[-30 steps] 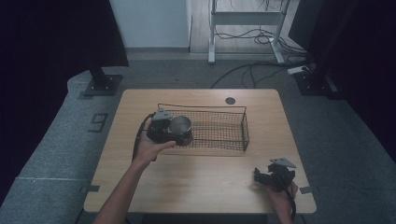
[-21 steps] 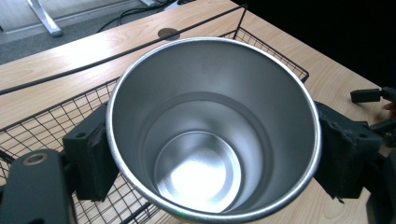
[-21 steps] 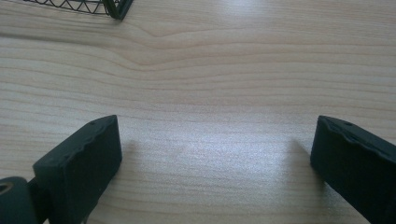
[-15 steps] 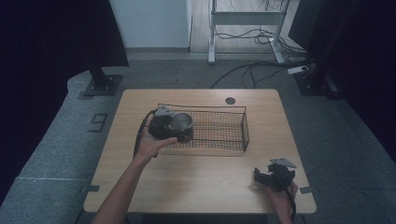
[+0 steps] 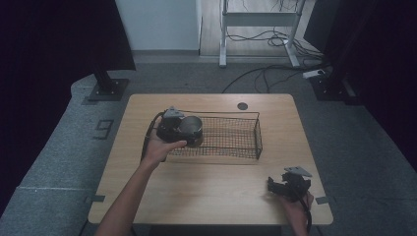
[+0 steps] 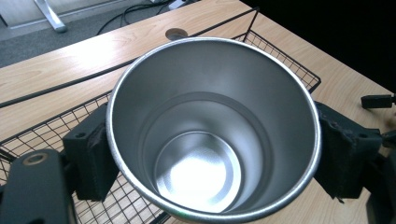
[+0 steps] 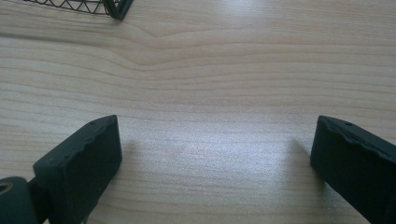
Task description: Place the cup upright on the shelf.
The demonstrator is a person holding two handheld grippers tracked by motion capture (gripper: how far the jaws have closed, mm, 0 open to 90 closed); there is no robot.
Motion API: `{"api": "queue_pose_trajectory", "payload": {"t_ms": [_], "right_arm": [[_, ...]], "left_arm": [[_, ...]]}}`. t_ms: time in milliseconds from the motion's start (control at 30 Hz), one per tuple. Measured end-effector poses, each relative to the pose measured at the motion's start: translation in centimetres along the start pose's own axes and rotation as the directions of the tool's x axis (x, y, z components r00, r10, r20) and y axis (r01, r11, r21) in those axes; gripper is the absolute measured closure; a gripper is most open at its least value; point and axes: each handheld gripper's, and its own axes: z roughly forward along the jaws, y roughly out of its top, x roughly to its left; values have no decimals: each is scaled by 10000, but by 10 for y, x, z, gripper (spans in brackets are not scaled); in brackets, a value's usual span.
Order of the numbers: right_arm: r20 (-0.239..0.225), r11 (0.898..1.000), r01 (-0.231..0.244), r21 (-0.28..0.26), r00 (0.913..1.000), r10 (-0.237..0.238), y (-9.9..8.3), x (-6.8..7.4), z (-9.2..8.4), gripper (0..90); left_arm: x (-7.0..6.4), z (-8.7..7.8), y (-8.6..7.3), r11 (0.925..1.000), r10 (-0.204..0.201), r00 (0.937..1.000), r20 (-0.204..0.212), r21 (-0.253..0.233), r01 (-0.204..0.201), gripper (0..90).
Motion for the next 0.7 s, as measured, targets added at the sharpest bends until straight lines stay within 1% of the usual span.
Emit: {"api": "queue_pose_trajectory", "payload": {"t_ms": [133,267,333,433,600,700], "right_arm": [[6,10000,2,-4,10000,-2,0,0,0,19],[40,10000,-5,-9,10000,5,1,0,1,20],[36,10000,-4,-8,10000,4,1,0,1,20],[37,10000,2,-7,10000,-2,1,0,1,20],[18,10000,-12,-6,10000,12,0,0,0,25],[18,10000,-1,-3,10000,1,0,0,0,25]], "left_arm": [[3,3,2,10000,-80,9999,83,-25,81,154],[6,8,1,9998,-192,9998,32,-9,192,154],[7,10,1,9998,-193,9998,98,-33,193,154],[8,12,2,9998,-177,9998,59,-47,177,154],[13,16,4,9995,-302,9995,-41,34,302,154],[14,18,4,9996,-252,9996,-127,95,253,154]]}}
